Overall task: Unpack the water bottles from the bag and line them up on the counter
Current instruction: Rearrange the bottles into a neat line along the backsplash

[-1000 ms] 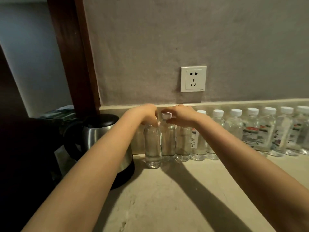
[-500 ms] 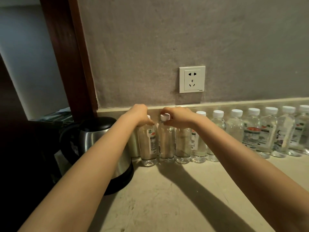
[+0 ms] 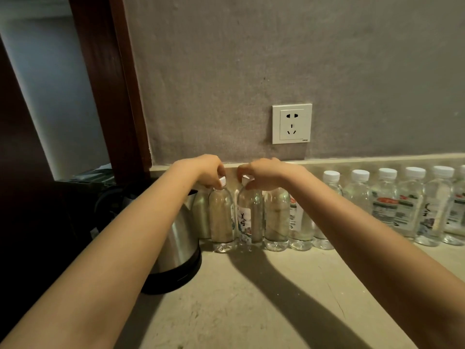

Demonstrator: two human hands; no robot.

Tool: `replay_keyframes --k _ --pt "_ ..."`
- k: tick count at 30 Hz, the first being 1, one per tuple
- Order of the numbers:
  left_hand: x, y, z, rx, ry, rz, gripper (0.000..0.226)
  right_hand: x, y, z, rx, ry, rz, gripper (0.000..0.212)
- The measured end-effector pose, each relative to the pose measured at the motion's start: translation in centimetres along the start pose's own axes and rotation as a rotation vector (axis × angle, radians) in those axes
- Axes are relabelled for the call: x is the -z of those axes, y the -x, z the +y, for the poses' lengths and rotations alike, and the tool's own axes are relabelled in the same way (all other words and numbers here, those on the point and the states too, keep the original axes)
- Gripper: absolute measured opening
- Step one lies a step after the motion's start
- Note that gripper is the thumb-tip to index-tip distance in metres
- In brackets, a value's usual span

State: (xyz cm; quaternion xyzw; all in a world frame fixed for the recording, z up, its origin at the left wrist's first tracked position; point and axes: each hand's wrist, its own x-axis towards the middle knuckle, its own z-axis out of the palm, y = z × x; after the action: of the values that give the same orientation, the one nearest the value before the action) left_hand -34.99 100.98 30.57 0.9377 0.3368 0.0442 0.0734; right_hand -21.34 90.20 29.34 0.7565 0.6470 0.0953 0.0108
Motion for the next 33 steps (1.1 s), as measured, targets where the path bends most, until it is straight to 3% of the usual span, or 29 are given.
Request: replay_keyframes --k 6,9,15,18,27,33 --pt "-0.3 -0.4 1.1 0.108 -0.056 0.061 0.045 0.9 0.0 -0.1 -0.050 0.084 0.098 0.059" --pt "-1.0 -1.0 1.6 0.108 -0.116 0.062 0.039 0.2 -0.2 -0.8 -0.020 0.198 0.084 0.053" --pt "-0.1 -1.0 1.1 -0.035 -0.161 0.007 0.027 -0.3 -0.3 0.2 0.000 0.055 0.071 0.050" --pt "0.1 -0.8 0.4 -0.049 -0.170 -0.004 0.036 -0.6 -0.1 0.5 0.026 0.017 0.075 0.047" --pt "-1.1 -0.4 0.4 -0.069 -0.063 0.072 0.020 -0.6 -0.4 0.7 0.037 -0.001 0.050 0.045" --pt "-1.3 0.0 0.0 -0.123 -0.052 0.128 0.043 -0.8 -0.6 0.5 0.020 -0.040 0.079 0.040"
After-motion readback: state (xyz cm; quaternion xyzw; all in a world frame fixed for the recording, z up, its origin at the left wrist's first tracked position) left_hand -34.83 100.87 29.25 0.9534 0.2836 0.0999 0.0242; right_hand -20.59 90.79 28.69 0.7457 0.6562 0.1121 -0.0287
